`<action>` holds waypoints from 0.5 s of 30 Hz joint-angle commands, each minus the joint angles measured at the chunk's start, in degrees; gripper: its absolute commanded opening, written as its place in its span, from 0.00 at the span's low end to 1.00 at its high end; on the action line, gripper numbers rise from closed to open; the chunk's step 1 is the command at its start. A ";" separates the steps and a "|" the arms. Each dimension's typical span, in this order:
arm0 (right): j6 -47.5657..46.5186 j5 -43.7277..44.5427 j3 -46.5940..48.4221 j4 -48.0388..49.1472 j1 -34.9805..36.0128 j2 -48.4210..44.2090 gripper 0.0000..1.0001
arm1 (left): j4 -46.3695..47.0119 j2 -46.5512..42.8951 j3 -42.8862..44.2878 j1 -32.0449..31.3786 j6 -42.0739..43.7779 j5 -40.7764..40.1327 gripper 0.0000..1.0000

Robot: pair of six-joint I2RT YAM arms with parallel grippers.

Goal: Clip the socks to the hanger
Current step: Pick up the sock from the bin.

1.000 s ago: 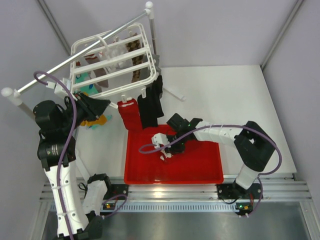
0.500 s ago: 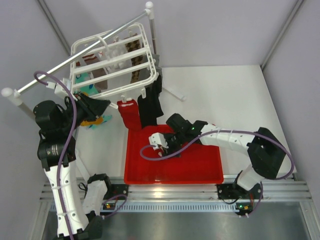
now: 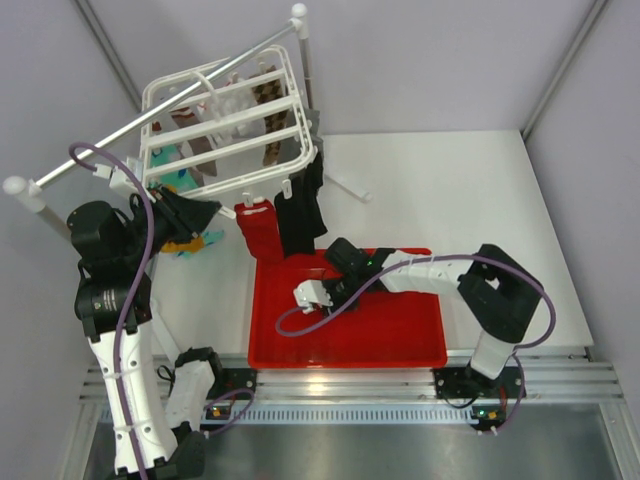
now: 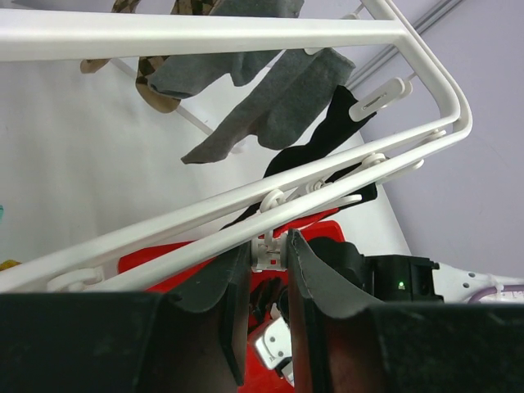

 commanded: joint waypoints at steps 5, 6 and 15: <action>6.28 -1.36 0.32 1.96 0.70 -4.35 0.02 | -0.06 -0.41 0.27 0.10 0.91 0.29 0.00; 8.06 -1.63 1.11 1.87 0.70 -6.97 0.00 | -0.15 -0.50 0.27 -0.07 0.91 0.38 0.00; 19.94 -3.92 8.22 3.72 3.77 -16.66 0.00 | 1.26 -0.76 -0.70 0.02 -0.32 1.08 0.00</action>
